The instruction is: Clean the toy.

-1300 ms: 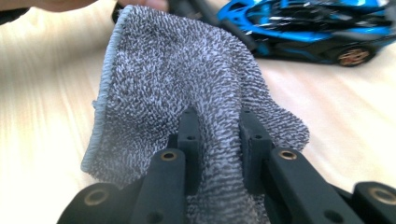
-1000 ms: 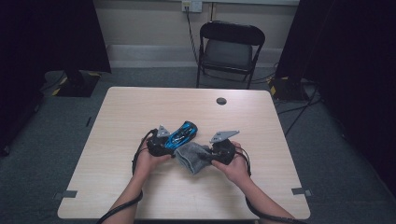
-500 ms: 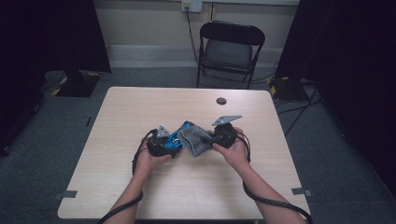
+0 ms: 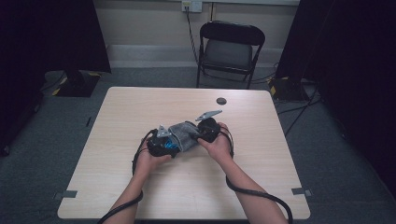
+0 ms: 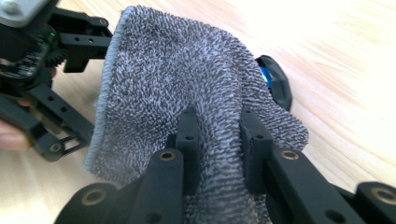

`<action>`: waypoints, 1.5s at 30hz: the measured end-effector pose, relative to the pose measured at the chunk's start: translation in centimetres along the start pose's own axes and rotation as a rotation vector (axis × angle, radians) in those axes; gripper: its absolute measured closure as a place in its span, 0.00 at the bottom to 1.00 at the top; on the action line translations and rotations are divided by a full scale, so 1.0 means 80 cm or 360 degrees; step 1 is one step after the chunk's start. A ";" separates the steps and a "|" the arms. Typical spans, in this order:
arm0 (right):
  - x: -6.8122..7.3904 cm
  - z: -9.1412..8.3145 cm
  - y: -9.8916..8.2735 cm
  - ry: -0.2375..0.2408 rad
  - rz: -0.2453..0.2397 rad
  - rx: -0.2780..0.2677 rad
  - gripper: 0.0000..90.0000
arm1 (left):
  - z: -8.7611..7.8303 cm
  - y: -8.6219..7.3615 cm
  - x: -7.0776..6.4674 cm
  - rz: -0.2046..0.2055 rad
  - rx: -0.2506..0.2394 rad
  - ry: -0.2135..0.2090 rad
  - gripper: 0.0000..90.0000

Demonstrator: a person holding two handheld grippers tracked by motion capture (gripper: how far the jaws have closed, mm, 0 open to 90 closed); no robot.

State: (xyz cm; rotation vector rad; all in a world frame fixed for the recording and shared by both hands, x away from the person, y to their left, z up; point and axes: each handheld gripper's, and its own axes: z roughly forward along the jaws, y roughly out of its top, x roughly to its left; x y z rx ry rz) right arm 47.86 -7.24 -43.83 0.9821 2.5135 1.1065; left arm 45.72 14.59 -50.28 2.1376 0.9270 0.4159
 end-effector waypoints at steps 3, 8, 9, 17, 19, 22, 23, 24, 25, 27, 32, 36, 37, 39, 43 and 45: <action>0.004 0.010 0.004 -0.0005 0.0007 0.0005 0.81 | 0.000 0.000 0.000 0.0000 0.0001 0.0000 0.29; 0.011 0.022 0.010 -0.0006 -0.0020 0.0028 0.81 | 0.000 0.000 0.000 -0.0001 0.0000 0.0000 0.29; 0.015 0.028 0.011 0.0011 -0.0017 0.0033 0.80 | 0.000 0.000 0.000 -0.0001 0.0000 0.0000 0.29; 0.031 0.048 0.010 0.0046 -0.0062 0.0063 0.79 | 0.000 0.000 0.000 0.0000 0.0001 0.0000 0.29; 0.031 0.048 0.009 0.0042 -0.0055 0.0060 0.80 | 0.000 0.000 0.000 0.0000 0.0001 0.0000 0.29; 0.028 0.046 0.009 0.0028 -0.0057 0.0059 0.80 | 0.000 0.000 0.000 -0.0005 -0.0001 -0.0002 0.29; 0.028 0.046 0.009 0.0026 -0.0058 0.0057 0.80 | 0.000 0.000 0.000 0.0001 0.0001 0.0001 0.29; 0.027 0.045 0.009 0.0017 -0.0059 0.0055 0.80 | 0.000 0.000 0.000 0.0000 0.0000 0.0001 0.29; 0.026 0.045 0.008 0.0009 -0.0053 0.0052 0.80 | 0.000 0.000 0.000 -0.0001 0.0000 0.0001 0.29; 0.023 0.044 0.008 -0.0010 -0.0053 0.0059 0.80 | 0.000 0.000 0.000 -0.0002 0.0000 0.0001 0.29; 0.012 0.040 0.010 -0.0054 -0.0016 0.0069 0.80 | 0.000 0.000 0.000 -0.0001 0.0000 0.0001 0.29; 0.006 0.039 0.012 -0.0077 -0.0012 0.0078 0.80 | 0.000 0.000 0.000 -0.0001 0.0000 0.0001 0.29; 0.003 0.038 0.015 -0.0090 -0.0007 0.0076 0.80 | 0.000 0.000 0.000 -0.0001 0.0000 0.0000 0.29; 0.000 0.037 0.018 -0.0122 -0.0017 0.0078 0.80 | 0.000 0.000 0.000 0.0000 0.0000 0.0000 0.29; -0.009 0.038 0.020 -0.0130 -0.0012 0.0087 0.80 | 0.000 0.000 0.000 -0.0001 -0.0001 0.0000 0.29; -0.014 0.039 0.020 -0.0125 0.0001 0.0091 0.80 | 0.000 0.000 0.000 -0.0002 -0.0001 0.0000 0.29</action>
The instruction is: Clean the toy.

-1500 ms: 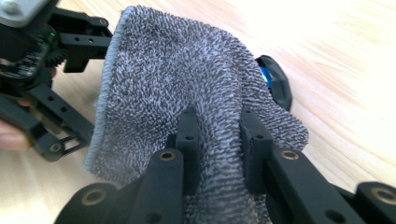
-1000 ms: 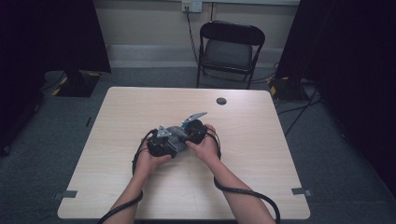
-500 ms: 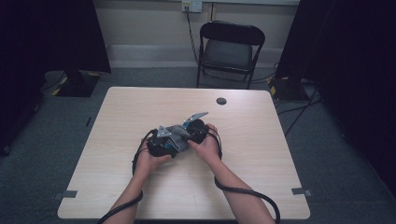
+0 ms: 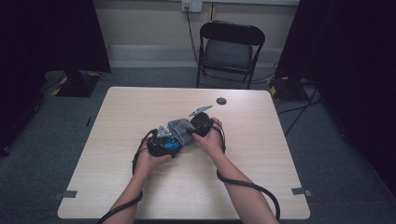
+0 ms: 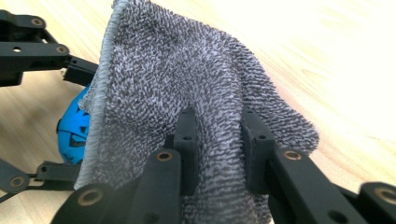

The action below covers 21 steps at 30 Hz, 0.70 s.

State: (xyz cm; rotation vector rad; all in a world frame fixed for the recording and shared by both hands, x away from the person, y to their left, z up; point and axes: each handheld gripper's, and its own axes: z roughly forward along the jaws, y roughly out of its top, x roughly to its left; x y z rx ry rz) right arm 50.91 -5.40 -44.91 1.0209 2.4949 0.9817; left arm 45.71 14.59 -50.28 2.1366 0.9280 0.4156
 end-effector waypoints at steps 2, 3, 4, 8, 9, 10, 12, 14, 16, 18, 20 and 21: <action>-0.003 0.001 0.000 -0.0012 0.0010 -0.0003 0.80 | 0.000 0.000 0.000 0.0000 0.0000 0.0000 0.29; -0.005 0.001 0.000 -0.0015 0.0020 0.0004 0.80 | 0.000 0.000 0.000 0.0000 0.0000 0.0000 0.29; -0.007 0.001 -0.001 -0.0023 0.0032 0.0000 0.80 | 0.000 0.000 0.000 0.0000 0.0000 0.0000 0.29; -0.015 0.000 -0.001 -0.0061 0.0051 0.0007 0.80 | 0.000 0.000 0.000 0.0001 -0.0001 0.0000 0.29; -0.016 0.000 -0.001 -0.0068 0.0045 0.0010 0.80 | 0.000 0.000 0.000 0.0000 -0.0001 0.0000 0.29; -0.019 -0.001 -0.002 -0.0069 0.0060 0.0008 0.80 | 0.000 0.000 0.000 0.0001 0.0000 0.0000 0.29; -0.025 -0.002 -0.004 -0.0083 0.0096 0.0009 0.80 | 0.000 0.000 0.000 0.0001 0.0000 0.0000 0.29; -0.030 -0.003 -0.006 -0.0085 0.0106 0.0004 0.80 | 0.000 0.000 0.000 0.0000 0.0000 0.0000 0.29; -0.035 -0.005 -0.010 -0.0042 0.0154 -0.0017 0.80 | 0.000 0.000 0.000 0.0001 0.0000 0.0000 0.29; -0.039 -0.006 -0.014 -0.0035 0.0181 -0.0027 0.80 | 0.000 0.000 0.000 0.0001 0.0000 0.0001 0.29; -0.041 -0.007 -0.016 -0.0037 0.0179 -0.0026 0.80 | 0.000 0.000 0.000 0.0000 0.0000 0.0000 0.29; -0.041 -0.007 -0.016 -0.0037 0.0179 -0.0026 0.80 | 0.000 0.000 0.000 0.0000 0.0000 0.0000 0.29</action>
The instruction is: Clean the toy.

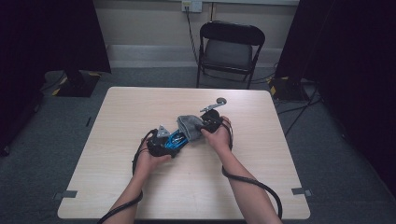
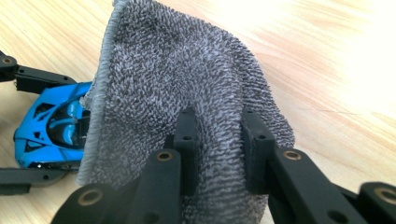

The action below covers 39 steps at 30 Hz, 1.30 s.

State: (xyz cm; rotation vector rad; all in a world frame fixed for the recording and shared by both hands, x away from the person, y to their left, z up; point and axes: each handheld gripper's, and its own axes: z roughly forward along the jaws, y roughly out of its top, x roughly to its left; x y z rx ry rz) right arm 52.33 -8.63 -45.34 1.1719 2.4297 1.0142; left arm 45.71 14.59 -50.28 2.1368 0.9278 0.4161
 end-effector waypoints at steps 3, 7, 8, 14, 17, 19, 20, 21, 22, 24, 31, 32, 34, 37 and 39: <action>-0.005 -0.002 -0.004 -0.0015 0.0007 0.0001 0.80 | 0.000 0.000 0.000 0.0000 0.0000 0.0000 0.29; -0.008 -0.004 -0.007 -0.0043 0.0003 0.0005 0.79 | 0.000 0.000 0.000 0.0001 0.0000 0.0000 0.29; -0.010 -0.004 -0.008 -0.0038 0.0005 0.0004 0.79 | 0.000 0.000 0.000 0.0001 0.0000 0.0000 0.29; -0.016 -0.007 -0.014 -0.0055 0.0001 0.0008 0.79 | 0.000 0.000 0.000 -0.0007 -0.0002 -0.0003 0.29; -0.023 -0.012 -0.018 -0.0088 0.0009 0.0011 0.79 | 0.000 0.000 -0.001 -0.0014 -0.0002 -0.0006 0.29; -0.030 -0.016 -0.023 -0.0097 0.0023 0.0014 0.79 | 0.000 0.000 -0.001 -0.0012 -0.0002 -0.0004 0.29; -0.034 -0.019 -0.025 -0.0108 0.0037 0.0010 0.79 | 0.000 0.000 -0.001 -0.0012 -0.0002 -0.0004 0.29; -0.037 -0.022 -0.028 -0.0105 0.0053 0.0001 0.79 | 0.000 0.000 -0.001 -0.0012 -0.0002 -0.0004 0.29; -0.041 -0.025 -0.031 -0.0102 0.0069 -0.0009 0.79 | 0.000 0.000 -0.001 -0.0011 -0.0002 -0.0004 0.29; -0.047 -0.032 -0.035 -0.0114 0.0102 -0.0021 0.79 | 0.000 0.000 -0.001 -0.0010 -0.0002 -0.0004 0.29; -0.044 -0.054 -0.031 -0.0082 0.0090 -0.0110 0.79 | 0.000 0.000 -0.001 -0.0010 -0.0002 -0.0003 0.29; -0.040 -0.056 -0.028 -0.0061 0.0085 -0.0126 0.78 | 0.000 0.000 -0.001 -0.0011 -0.0003 -0.0003 0.29; -0.030 -0.058 -0.022 -0.0036 0.0054 -0.0147 0.78 | 0.000 0.000 -0.001 -0.0015 -0.0003 -0.0003 0.29; -0.012 -0.056 -0.012 0.0005 0.0010 -0.0162 0.78 | 0.000 0.000 -0.001 -0.0017 -0.0003 -0.0004 0.29; 0.002 -0.051 -0.007 0.0018 -0.0019 -0.0154 0.78 | 0.000 0.000 -0.001 -0.0017 -0.0002 -0.0004 0.29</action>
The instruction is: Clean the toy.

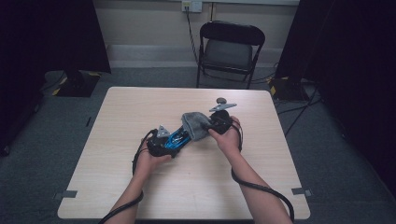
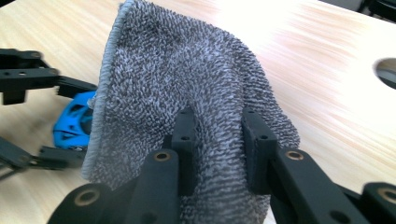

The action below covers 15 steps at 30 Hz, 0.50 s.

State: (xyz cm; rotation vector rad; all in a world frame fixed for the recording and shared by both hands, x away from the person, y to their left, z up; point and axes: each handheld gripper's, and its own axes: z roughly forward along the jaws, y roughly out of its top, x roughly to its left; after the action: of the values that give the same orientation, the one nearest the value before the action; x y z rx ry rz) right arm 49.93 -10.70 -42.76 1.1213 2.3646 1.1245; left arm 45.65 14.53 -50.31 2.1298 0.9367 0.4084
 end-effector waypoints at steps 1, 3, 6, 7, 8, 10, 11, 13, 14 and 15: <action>0.006 0.004 0.002 0.0012 -0.0013 0.0000 0.78 | 0.000 0.000 0.000 0.0000 0.0000 0.0000 0.29; 0.019 0.011 0.006 0.0027 -0.0033 0.0004 0.78 | 0.000 0.000 0.000 0.0000 0.0000 0.0000 0.29; 0.033 0.021 0.010 0.0064 -0.0046 0.0009 0.78 | 0.000 0.000 0.000 0.0003 0.0003 0.0006 0.29; 0.044 0.027 0.012 0.0083 -0.0069 0.0013 0.78 | 0.000 0.000 0.000 0.0002 0.0003 0.0007 0.29; 0.050 0.031 0.013 0.0092 -0.0084 0.0022 0.78 | 0.000 0.000 0.000 0.0002 0.0003 0.0008 0.29; 0.060 0.037 0.014 0.0113 -0.0099 0.0031 0.78 | 0.000 0.000 -0.001 0.0003 0.0002 0.0011 0.29; 0.065 0.040 0.014 0.0115 -0.0112 0.0037 0.78 | 0.000 0.000 -0.001 0.0002 0.0002 0.0013 0.29; 0.072 0.045 0.014 0.0120 -0.0130 0.0047 0.78 | -0.001 0.000 -0.001 0.0001 0.0002 0.0014 0.29; 0.075 0.048 0.013 0.0134 -0.0126 0.0053 0.78 | -0.001 0.000 -0.001 0.0001 0.0002 0.0015 0.29; 0.078 0.051 0.012 0.0135 -0.0129 0.0065 0.78 | -0.001 0.000 -0.001 0.0000 0.0001 0.0016 0.29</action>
State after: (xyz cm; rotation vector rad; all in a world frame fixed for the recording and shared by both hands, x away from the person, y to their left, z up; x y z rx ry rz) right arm 48.54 -3.50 -44.30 0.9992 2.4846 1.1217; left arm 45.56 14.50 -50.29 2.1306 0.9425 0.4193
